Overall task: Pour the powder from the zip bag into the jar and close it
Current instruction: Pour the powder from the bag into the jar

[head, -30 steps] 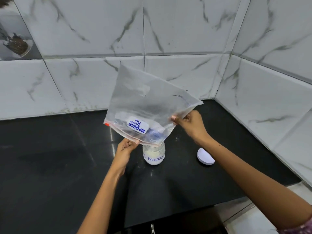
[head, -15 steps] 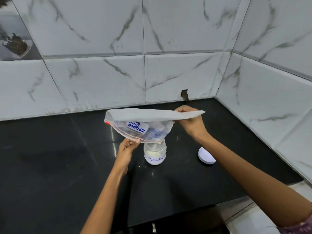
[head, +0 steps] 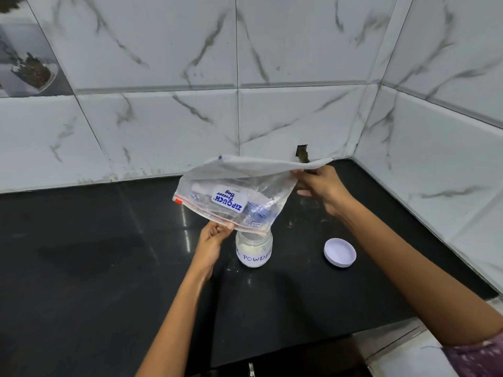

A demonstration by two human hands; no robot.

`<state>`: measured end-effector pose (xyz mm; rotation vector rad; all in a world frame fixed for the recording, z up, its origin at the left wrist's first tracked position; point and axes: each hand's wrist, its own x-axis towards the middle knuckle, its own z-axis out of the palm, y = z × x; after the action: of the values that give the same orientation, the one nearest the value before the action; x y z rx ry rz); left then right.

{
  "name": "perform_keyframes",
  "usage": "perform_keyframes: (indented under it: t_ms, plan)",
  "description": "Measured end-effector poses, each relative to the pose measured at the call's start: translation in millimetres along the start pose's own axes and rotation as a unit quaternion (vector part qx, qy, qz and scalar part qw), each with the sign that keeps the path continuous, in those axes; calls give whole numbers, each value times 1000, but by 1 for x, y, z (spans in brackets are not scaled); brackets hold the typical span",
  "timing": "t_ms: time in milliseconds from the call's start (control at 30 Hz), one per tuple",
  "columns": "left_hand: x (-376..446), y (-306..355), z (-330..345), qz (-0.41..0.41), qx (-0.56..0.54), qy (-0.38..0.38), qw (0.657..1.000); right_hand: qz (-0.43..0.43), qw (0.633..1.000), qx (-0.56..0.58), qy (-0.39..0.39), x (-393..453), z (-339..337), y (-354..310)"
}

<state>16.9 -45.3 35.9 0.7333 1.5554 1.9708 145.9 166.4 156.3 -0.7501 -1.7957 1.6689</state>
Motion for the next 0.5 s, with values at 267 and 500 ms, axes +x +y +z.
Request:
perform_keyframes:
  t_ms: [267, 500]
  plan:
    - [1, 0, 3, -3, 6, 37, 999, -9, 998, -38, 42, 7, -1, -11]
    - [-2, 1, 5, 7, 48, 58, 997, -56, 986, -118, -103, -14, 10, -12]
